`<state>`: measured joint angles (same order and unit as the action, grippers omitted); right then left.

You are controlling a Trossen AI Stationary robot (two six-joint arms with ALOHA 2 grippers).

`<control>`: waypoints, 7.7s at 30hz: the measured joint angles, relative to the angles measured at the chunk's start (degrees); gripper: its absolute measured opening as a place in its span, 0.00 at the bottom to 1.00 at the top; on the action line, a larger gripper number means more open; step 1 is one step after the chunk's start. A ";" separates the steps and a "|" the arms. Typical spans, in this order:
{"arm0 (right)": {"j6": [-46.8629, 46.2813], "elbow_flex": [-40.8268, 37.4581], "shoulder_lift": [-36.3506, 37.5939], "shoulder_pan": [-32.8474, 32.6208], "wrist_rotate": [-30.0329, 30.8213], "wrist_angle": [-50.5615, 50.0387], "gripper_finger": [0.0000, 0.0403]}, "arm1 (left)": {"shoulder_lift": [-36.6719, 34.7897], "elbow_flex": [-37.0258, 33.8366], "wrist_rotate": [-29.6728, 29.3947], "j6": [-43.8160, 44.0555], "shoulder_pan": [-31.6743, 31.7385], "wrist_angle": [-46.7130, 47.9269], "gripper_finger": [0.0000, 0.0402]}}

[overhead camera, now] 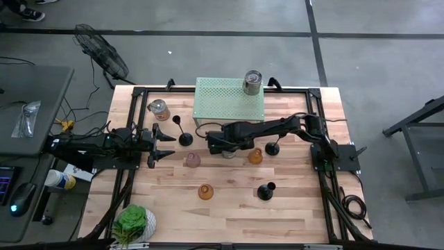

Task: Pick & Place candle stick holders
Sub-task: Put the right scented candle on the shelf

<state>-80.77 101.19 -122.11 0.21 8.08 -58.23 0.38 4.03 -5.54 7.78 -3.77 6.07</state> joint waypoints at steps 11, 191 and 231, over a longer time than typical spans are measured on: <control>-0.07 -0.11 1.81 -0.21 -3.11 -1.54 0.86 | -0.01 0.00 0.00 0.00 0.00 0.01 0.64; 79.82 -39.47 31.80 18.22 -1.07 58.05 0.01 | 0.01 -0.02 0.00 -0.01 -0.01 0.00 0.64; 79.52 -39.60 31.64 26.98 3.81 64.48 0.01 | -0.01 -0.01 -0.01 -0.01 -0.01 0.00 0.64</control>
<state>-1.26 61.58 -90.47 27.19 11.89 6.25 0.37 4.02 -5.55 7.77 -3.78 6.07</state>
